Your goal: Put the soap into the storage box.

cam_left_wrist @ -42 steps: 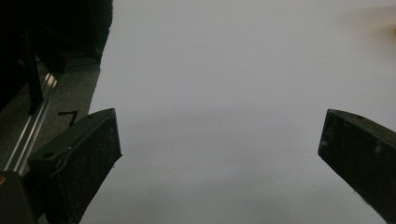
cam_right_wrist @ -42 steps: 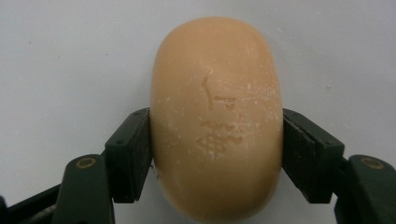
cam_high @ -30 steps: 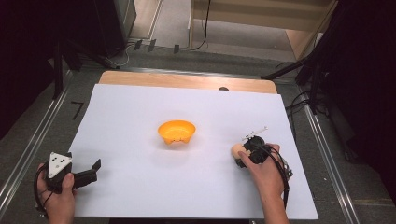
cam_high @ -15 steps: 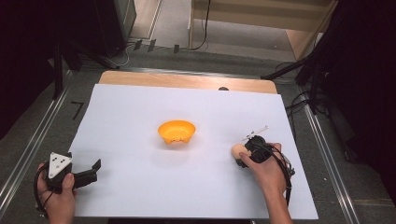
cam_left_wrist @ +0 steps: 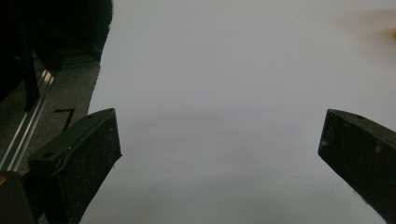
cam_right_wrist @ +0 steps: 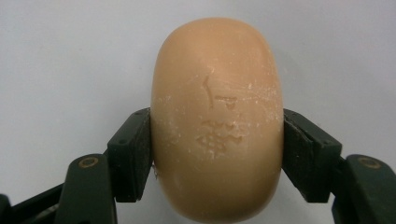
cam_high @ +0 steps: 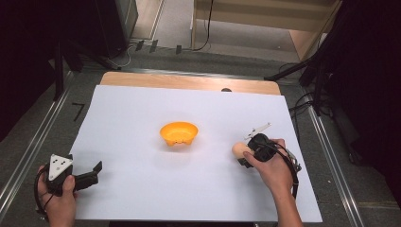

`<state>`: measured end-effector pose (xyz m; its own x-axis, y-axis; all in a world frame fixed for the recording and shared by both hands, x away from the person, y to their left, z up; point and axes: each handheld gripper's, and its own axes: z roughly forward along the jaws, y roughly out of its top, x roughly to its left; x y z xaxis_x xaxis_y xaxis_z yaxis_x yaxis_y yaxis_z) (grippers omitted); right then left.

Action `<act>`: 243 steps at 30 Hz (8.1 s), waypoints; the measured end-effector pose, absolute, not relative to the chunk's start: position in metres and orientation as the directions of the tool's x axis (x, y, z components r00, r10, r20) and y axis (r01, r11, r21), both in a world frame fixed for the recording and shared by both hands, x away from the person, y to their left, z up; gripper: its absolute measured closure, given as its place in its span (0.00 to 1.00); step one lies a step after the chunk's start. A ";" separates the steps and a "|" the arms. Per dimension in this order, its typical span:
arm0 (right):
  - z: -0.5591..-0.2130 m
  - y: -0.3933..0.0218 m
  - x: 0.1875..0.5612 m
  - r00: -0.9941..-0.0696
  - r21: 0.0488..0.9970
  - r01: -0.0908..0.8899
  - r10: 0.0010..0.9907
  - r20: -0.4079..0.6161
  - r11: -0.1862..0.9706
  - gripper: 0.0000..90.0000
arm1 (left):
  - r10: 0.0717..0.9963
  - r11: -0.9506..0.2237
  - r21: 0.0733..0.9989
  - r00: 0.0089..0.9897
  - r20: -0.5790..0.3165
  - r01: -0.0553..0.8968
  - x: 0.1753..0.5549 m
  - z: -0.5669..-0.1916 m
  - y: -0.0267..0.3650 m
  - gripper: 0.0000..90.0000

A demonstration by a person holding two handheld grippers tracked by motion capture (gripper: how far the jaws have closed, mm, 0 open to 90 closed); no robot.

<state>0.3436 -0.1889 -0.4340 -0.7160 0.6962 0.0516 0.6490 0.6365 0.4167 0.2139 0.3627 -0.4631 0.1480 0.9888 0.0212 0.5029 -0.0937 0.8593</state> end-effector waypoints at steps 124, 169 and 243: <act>-0.388 0.018 0.427 -0.995 0.379 0.080 0.095 -0.021 0.922 0.37 | 0.988 -0.079 0.853 0.154 -0.001 0.516 0.216 -0.463 0.364 0.00; -0.384 -0.071 0.407 -0.906 0.579 0.352 0.422 0.014 0.736 0.09 | 0.988 -0.075 0.854 0.155 -0.006 0.515 0.216 -0.463 0.365 0.00; -0.482 -0.297 0.271 -0.588 0.796 0.547 0.795 0.146 0.258 0.02 | 0.987 -0.087 0.854 0.158 0.006 0.512 0.215 -0.463 0.364 0.00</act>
